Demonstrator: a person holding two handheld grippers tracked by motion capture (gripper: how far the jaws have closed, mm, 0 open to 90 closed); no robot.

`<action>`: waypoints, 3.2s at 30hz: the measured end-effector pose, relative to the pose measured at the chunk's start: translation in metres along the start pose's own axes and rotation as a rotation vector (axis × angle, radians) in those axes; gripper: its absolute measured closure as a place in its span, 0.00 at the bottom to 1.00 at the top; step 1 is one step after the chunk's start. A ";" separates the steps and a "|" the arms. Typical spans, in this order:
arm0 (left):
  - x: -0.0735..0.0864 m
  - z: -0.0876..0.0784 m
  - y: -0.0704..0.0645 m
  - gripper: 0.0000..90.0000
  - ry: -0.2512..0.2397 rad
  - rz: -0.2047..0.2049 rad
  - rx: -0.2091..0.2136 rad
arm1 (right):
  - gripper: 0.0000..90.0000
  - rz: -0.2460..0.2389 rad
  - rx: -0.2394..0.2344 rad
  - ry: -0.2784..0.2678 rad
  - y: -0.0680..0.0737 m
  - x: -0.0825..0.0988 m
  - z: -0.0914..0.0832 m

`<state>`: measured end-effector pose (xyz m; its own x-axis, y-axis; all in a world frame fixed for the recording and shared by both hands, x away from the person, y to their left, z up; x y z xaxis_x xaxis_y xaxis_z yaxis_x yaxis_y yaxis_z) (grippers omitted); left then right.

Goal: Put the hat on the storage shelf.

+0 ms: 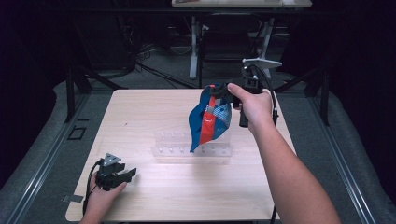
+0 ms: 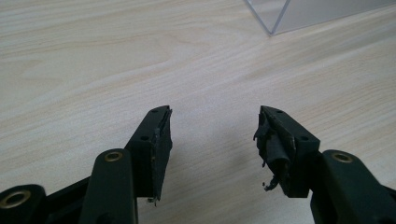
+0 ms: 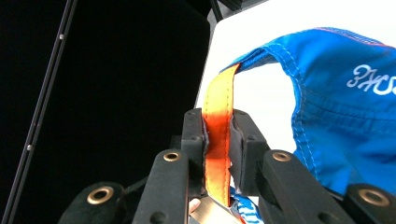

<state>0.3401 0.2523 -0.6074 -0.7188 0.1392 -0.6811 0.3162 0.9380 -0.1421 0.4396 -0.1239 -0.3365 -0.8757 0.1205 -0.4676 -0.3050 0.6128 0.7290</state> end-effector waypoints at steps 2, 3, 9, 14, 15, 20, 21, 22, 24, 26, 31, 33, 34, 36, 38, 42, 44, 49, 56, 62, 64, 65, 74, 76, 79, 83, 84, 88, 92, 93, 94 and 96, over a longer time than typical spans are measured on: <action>0.000 0.000 0.000 0.50 0.006 0.001 0.003 | 0.86 -0.002 -0.003 0.004 0.001 0.001 0.003; 0.000 0.000 0.000 0.50 0.006 0.001 0.003 | 0.86 -0.002 -0.003 0.004 0.001 0.001 0.003; 0.000 0.000 0.000 0.50 -0.004 0.000 0.001 | 0.86 -0.003 -0.016 0.009 0.004 0.003 0.010; 0.000 0.000 0.000 0.50 0.000 0.000 0.000 | 0.86 0.003 -0.024 0.020 0.002 0.005 0.018; 0.000 0.000 0.000 0.50 0.000 0.000 0.000 | 0.86 0.003 -0.024 0.020 0.002 0.005 0.018; 0.000 -0.001 0.000 0.50 -0.003 -0.001 0.003 | 0.86 0.009 -0.023 0.034 -0.003 0.009 0.025; 0.000 -0.001 0.000 0.50 -0.003 -0.001 0.003 | 0.86 0.009 -0.023 0.034 -0.003 0.009 0.025; 0.000 -0.001 0.000 0.50 -0.004 0.000 0.002 | 0.86 0.014 -0.025 0.036 -0.005 0.010 0.027; 0.000 0.000 0.000 0.50 -0.003 0.001 0.002 | 0.86 0.012 -0.023 0.044 -0.007 0.011 0.028; 0.000 0.000 0.000 0.50 -0.003 0.000 0.002 | 0.86 0.018 -0.021 0.040 -0.008 0.012 0.029; -0.001 0.000 0.000 0.50 -0.002 0.001 0.003 | 0.86 0.027 -0.013 0.058 -0.016 0.017 0.037; -0.001 0.000 0.000 0.50 -0.002 0.000 0.004 | 0.86 0.031 -0.016 0.063 -0.018 0.018 0.040; -0.001 0.000 0.000 0.50 -0.002 0.001 0.004 | 0.86 0.029 -0.012 0.069 -0.019 0.019 0.041; -0.001 0.000 0.000 0.50 -0.002 0.000 0.004 | 0.86 0.032 -0.008 0.078 -0.022 0.022 0.044; -0.001 0.000 0.000 0.50 -0.003 0.001 0.005 | 0.86 0.037 -0.009 0.081 -0.024 0.023 0.046; 0.000 0.000 -0.001 0.50 -0.006 0.002 0.002 | 0.85 0.041 -0.005 0.094 -0.028 0.027 0.050; -0.001 0.000 -0.001 0.50 -0.006 0.002 0.003 | 0.85 0.042 -0.001 0.092 -0.030 0.028 0.052; -0.001 0.001 -0.001 0.50 -0.008 0.000 0.002 | 0.85 0.044 0.003 0.104 -0.034 0.031 0.054; -0.001 0.001 -0.001 0.50 -0.006 0.001 0.004 | 0.85 0.041 0.008 0.103 -0.035 0.031 0.053; -0.001 0.001 -0.001 0.50 -0.005 0.003 0.004 | 0.85 0.036 0.010 0.111 -0.035 0.031 0.051; -0.001 0.001 -0.001 0.50 -0.004 0.004 0.003 | 0.84 0.034 0.012 0.110 -0.035 0.031 0.051; -0.001 0.001 -0.001 0.50 -0.004 0.004 0.003 | 0.84 0.034 0.012 0.110 -0.035 0.031 0.051; -0.001 0.002 -0.001 0.50 -0.001 0.005 0.003 | 0.79 0.034 0.017 0.090 -0.036 0.030 0.044; -0.001 0.002 -0.001 0.50 -0.002 0.006 0.003 | 0.79 0.033 0.016 0.093 -0.036 0.030 0.044; -0.001 0.002 -0.002 0.50 -0.003 0.003 0.003 | 0.78 0.027 0.015 0.097 -0.036 0.030 0.043; -0.001 0.002 -0.001 0.50 -0.001 0.005 0.003 | 0.76 0.022 0.019 0.101 -0.036 0.031 0.043; -0.001 0.002 -0.001 0.50 -0.001 0.005 0.003 | 0.76 0.022 0.019 0.101 -0.036 0.031 0.043; -0.001 0.002 -0.001 0.50 0.000 0.005 0.003 | 0.72 0.007 0.038 0.091 -0.037 0.031 0.042; -0.001 0.002 -0.001 0.50 0.000 0.004 0.003 | 0.69 -0.025 0.065 0.090 -0.037 0.032 0.040; -0.001 0.002 -0.001 0.50 0.000 0.004 0.003 | 0.69 -0.025 0.065 0.090 -0.037 0.032 0.040; -0.001 0.002 -0.001 0.50 0.000 0.004 0.003 | 0.67 -0.041 0.087 0.086 -0.037 0.033 0.039; -0.001 0.002 -0.001 0.50 0.001 0.004 0.003 | 0.65 -0.059 0.104 0.091 -0.038 0.034 0.038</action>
<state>0.3412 0.2503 -0.6082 -0.7183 0.1434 -0.6808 0.3209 0.9365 -0.1412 0.4356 -0.1135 -0.3984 -0.8891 0.0135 -0.4575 -0.3208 0.6946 0.6439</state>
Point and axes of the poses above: each handheld gripper's, and its own axes: z roughly forward along the jaws, x roughly out of its underside, y roughly to its left, the point moved 5 cm from there along z, roughly forward along the jaws, and after that the axes turned 7 degrees about -z, right-handed, at the moved point
